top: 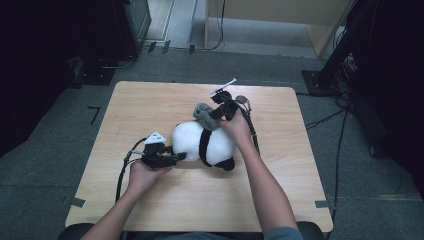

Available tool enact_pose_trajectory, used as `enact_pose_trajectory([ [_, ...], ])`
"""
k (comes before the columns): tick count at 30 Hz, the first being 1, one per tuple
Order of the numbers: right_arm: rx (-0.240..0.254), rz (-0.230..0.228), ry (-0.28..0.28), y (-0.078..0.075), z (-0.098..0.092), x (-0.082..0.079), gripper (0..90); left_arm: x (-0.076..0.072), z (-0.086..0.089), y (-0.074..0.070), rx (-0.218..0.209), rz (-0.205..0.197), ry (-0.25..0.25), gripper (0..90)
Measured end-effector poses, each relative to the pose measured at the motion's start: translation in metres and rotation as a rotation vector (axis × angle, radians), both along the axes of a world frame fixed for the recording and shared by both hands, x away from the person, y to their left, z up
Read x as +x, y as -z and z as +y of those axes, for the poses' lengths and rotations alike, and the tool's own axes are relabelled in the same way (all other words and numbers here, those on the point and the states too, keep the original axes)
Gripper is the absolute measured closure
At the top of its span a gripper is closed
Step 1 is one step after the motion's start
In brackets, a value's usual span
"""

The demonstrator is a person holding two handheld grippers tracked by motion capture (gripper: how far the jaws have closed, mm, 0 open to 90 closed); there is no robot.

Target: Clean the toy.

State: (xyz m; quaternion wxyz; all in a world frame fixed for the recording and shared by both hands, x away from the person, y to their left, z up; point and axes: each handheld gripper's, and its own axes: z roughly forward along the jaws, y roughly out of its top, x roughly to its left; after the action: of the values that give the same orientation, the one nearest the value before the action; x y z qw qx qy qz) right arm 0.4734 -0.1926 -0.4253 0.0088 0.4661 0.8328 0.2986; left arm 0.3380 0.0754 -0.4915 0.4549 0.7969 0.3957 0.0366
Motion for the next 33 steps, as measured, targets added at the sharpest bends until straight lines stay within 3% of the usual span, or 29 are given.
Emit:
enact_pose_trajectory([
  [13, 0.000, 0.016, 0.120, 0.012, -0.050, -0.003, 75.0, 0.000, 0.000, 0.000, 0.001, -0.001, 0.003, 46.0],
  [24, -0.015, 0.039, 0.208, 0.038, -0.091, -0.016, 75.7, 0.001, 0.002, 0.001, -0.007, 0.008, 0.002, 46.0],
  [29, -0.033, -0.040, 0.215, 0.025, -0.101, -0.027, 76.0, -0.001, 0.002, 0.001, -0.005, 0.012, 0.006, 46.0],
  [33, 0.010, -0.124, 0.216, -0.005, -0.103, -0.037, 76.0, -0.002, 0.000, 0.001, -0.004, 0.005, 0.002, 46.0],
])
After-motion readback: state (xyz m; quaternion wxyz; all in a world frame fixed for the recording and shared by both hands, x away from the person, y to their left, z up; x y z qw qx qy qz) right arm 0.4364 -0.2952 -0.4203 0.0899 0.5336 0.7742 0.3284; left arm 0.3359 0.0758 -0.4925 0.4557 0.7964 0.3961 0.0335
